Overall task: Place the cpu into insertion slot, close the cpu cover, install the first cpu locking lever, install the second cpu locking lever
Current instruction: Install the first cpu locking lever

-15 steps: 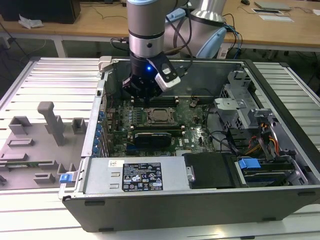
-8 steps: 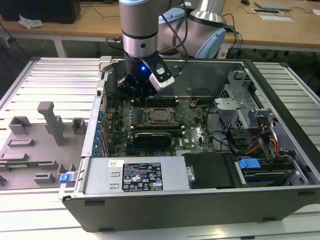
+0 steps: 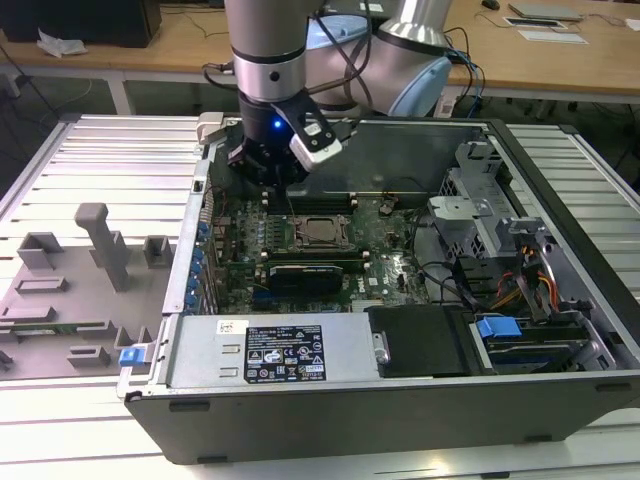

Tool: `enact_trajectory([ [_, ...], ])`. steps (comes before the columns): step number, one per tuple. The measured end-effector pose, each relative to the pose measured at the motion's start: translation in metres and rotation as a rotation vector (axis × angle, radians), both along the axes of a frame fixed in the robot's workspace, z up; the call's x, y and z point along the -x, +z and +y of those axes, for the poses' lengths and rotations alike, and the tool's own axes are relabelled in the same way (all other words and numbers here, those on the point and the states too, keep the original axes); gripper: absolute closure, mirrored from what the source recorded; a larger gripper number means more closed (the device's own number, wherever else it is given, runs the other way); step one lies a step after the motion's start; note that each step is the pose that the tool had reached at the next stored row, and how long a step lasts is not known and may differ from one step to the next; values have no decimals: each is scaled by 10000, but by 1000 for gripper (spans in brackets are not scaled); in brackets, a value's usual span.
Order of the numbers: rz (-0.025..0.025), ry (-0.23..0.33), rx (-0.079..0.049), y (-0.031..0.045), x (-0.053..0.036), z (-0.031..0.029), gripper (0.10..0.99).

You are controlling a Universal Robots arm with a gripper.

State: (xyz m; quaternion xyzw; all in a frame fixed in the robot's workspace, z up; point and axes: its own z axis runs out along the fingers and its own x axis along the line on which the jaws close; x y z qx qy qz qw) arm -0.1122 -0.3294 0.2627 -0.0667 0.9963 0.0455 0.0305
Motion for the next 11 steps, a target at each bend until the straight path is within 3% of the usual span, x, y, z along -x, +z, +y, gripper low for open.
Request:
enact_trajectory([
  [3,-105,0,-312,0,55,0,980],
  [5,-188,-1,-855,0,92,0,980],
  [8,-239,-4,-1309,-1,115,0,980],
  [9,-272,-7,-1728,-6,132,0,980],
  [11,-273,-8,-1824,-55,132,0,980],
])
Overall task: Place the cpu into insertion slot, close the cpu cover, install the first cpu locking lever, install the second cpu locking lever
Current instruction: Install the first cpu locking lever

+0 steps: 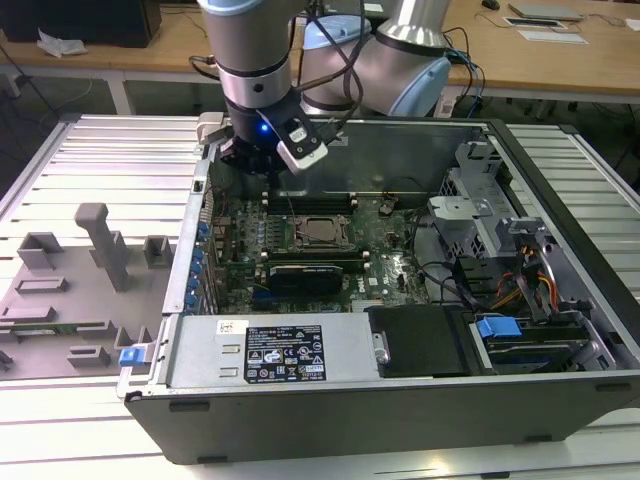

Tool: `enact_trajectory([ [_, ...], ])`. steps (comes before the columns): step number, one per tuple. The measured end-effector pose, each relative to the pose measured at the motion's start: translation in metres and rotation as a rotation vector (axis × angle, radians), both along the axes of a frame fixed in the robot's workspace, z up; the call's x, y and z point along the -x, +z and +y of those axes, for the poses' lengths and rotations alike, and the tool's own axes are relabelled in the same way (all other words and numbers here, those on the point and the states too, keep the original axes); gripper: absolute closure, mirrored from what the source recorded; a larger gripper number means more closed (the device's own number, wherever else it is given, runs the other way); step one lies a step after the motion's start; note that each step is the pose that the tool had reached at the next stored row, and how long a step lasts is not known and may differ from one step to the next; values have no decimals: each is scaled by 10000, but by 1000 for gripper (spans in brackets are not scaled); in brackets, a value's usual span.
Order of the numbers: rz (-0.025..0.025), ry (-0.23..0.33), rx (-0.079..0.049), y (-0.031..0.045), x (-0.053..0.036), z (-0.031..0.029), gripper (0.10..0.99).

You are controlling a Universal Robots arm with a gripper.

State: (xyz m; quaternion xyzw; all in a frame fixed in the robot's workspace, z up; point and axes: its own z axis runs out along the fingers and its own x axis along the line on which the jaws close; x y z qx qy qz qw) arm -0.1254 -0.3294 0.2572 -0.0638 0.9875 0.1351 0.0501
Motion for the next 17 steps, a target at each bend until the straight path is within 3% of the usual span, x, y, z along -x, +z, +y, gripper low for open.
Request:
enact_trajectory([
  [7,1,0,-100,-33,-99,0,980],
  [12,0,-1,-109,-48,-318,-1,980],
  [17,1,-1,-109,-56,-460,-6,980],
])
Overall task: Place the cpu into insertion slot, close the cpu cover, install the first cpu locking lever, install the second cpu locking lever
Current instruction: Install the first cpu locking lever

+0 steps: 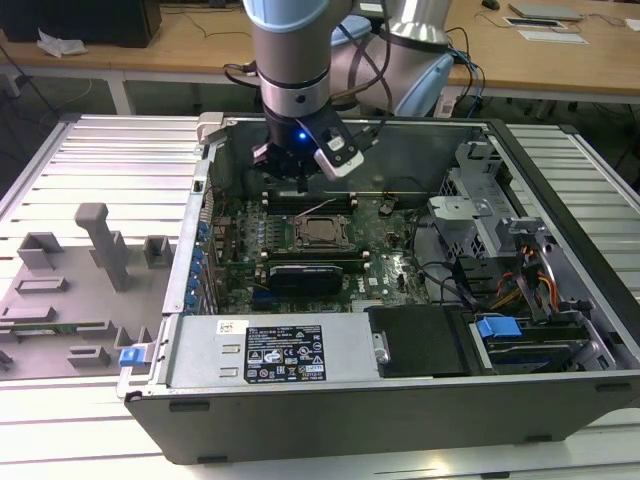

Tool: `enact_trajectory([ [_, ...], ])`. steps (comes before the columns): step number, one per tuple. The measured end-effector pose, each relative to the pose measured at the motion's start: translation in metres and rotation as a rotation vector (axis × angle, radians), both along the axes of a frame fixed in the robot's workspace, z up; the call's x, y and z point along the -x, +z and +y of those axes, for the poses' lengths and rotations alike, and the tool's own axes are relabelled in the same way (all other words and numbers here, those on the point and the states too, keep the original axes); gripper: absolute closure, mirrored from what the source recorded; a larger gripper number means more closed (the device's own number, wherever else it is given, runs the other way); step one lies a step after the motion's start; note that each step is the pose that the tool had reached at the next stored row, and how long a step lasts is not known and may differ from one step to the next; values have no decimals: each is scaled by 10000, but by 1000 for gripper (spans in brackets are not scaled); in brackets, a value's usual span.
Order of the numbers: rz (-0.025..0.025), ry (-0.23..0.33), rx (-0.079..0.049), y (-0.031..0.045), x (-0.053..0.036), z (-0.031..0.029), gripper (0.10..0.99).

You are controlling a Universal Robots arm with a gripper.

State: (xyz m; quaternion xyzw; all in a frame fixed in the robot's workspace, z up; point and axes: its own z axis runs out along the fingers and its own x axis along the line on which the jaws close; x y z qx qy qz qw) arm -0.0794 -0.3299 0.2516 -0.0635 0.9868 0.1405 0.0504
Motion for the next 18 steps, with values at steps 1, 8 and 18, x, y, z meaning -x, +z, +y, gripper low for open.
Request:
enact_trajectory([
  [1,1,-2,2,1,-10,0,980],
  [8,-432,-3,79,-5,1,0,980],
  [18,-1389,-1137,256,-179,31,7,980],
])
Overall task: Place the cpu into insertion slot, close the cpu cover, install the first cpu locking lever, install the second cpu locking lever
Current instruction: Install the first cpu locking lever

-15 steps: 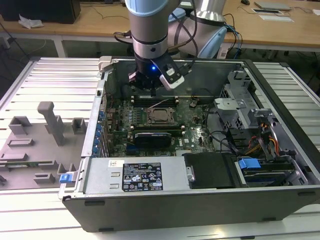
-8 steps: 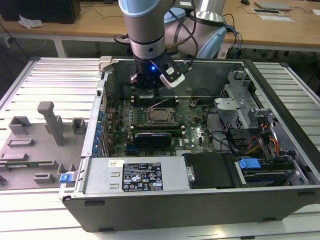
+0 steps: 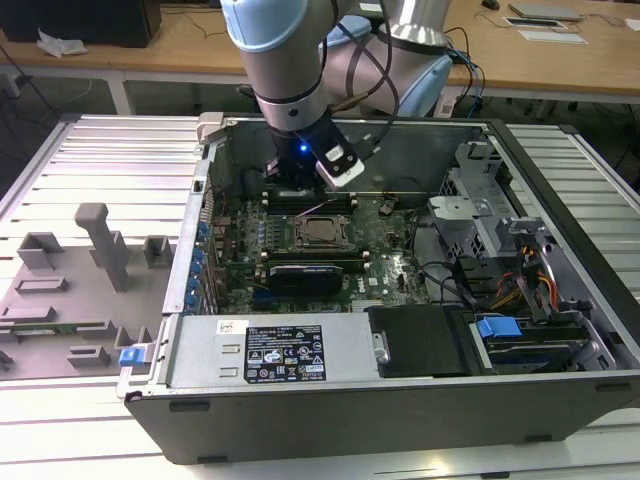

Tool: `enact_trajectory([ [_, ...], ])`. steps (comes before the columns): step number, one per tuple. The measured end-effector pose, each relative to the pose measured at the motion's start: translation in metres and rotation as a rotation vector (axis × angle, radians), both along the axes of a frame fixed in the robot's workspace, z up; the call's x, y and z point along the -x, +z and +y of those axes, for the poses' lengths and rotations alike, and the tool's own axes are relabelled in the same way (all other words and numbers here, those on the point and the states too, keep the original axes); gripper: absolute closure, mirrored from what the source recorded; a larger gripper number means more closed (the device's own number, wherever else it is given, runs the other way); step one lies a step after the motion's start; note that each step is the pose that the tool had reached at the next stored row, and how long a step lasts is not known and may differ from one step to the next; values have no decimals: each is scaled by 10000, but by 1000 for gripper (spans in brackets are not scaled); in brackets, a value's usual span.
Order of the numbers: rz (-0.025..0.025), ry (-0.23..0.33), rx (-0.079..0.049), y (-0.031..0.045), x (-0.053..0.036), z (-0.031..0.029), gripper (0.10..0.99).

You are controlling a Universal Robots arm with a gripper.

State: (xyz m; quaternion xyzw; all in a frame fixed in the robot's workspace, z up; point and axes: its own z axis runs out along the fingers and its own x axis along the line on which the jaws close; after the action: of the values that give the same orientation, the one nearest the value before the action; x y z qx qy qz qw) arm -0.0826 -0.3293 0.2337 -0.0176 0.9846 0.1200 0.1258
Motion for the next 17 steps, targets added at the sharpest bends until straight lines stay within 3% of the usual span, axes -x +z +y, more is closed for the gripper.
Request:
enact_trajectory([
  [8,0,-244,1,-89,0,107,980],
  [13,1,-777,1,-136,0,134,980],
  [17,1,-1308,7,-184,0,215,980],
])
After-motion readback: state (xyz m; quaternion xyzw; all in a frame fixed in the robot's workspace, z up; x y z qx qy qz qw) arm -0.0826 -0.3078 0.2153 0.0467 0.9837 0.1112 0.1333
